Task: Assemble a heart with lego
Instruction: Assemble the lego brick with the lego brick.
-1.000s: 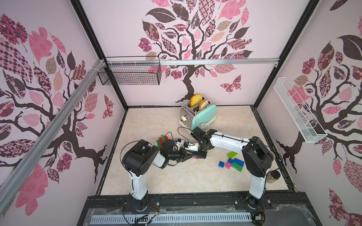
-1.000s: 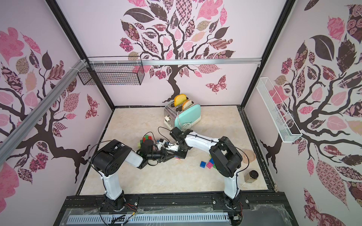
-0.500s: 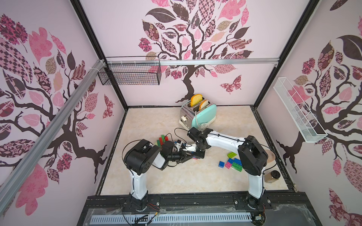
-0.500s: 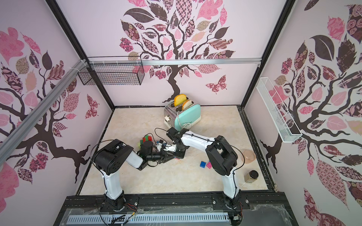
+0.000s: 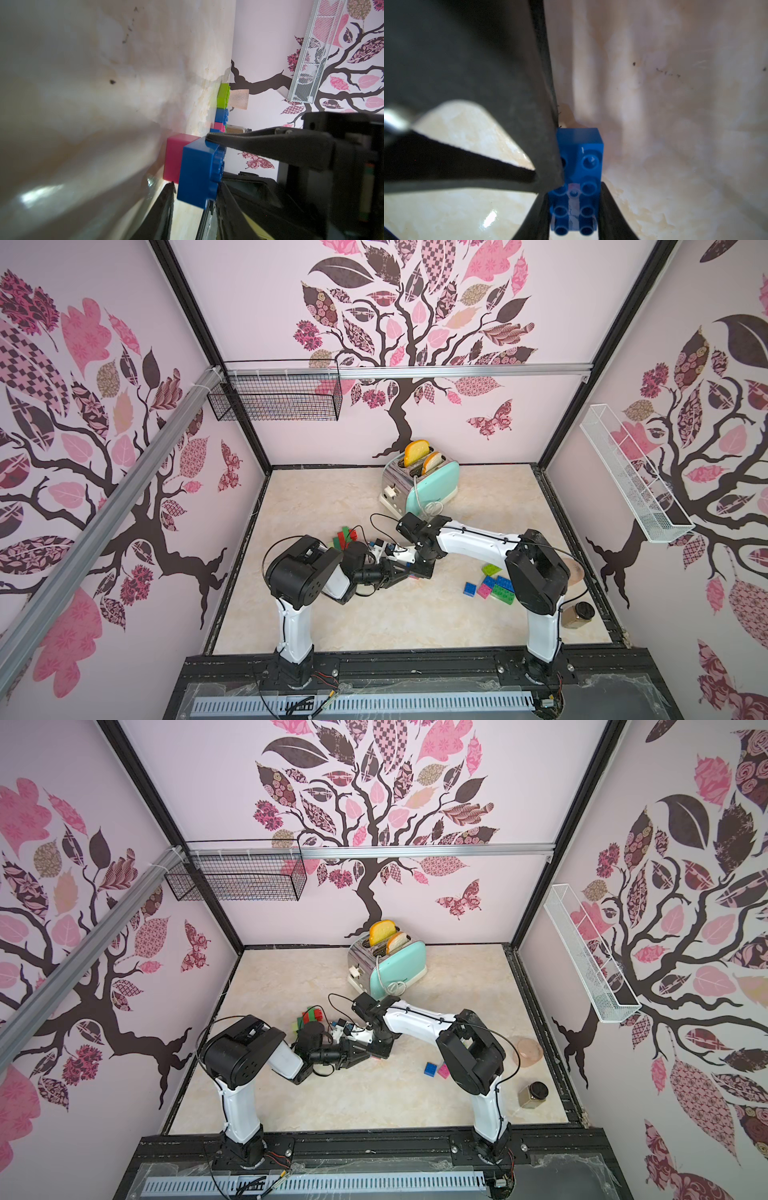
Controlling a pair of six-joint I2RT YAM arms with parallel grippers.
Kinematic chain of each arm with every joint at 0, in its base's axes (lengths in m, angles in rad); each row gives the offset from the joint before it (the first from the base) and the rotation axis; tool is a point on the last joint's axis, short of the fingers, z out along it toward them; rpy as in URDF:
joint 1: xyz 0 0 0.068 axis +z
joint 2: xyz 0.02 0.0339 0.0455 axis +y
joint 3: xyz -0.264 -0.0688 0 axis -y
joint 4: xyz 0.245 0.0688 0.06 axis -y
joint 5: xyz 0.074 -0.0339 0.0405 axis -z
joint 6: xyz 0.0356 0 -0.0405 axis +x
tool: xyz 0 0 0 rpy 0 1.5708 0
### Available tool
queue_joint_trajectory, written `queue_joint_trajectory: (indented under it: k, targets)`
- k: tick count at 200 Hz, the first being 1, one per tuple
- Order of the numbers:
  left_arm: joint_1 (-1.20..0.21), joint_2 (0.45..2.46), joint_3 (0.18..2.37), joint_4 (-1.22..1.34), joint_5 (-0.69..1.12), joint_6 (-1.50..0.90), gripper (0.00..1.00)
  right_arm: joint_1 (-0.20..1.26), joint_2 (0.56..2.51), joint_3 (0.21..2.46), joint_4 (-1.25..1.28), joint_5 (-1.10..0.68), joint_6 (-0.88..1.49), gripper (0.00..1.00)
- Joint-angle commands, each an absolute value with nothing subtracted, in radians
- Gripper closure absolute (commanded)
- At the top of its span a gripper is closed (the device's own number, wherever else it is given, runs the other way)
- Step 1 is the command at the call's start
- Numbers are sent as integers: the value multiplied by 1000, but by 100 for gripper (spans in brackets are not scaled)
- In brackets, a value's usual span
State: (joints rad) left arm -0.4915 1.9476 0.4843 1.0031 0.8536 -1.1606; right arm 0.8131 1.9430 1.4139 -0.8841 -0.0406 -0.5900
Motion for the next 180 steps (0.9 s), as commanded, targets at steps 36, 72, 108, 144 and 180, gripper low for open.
queue_joint_trajectory:
  k: [36,72,108,144,180]
  targets:
    - [-486,1906,487,939,853,-1134,39,790,1906,1351,-785,-104,-514,59]
    - [-483,1887,487,937,854,-1134,31,747,1806,1330,-736,-152,-476,35]
    - [-480,1876,487,938,862,-1136,30,702,1738,1323,-739,-173,-426,19]
    - [-478,1851,481,916,863,-1127,25,633,1672,1289,-748,-148,-300,7]
    - [-471,1841,479,903,866,-1118,22,533,1610,1205,-819,-36,-40,7]
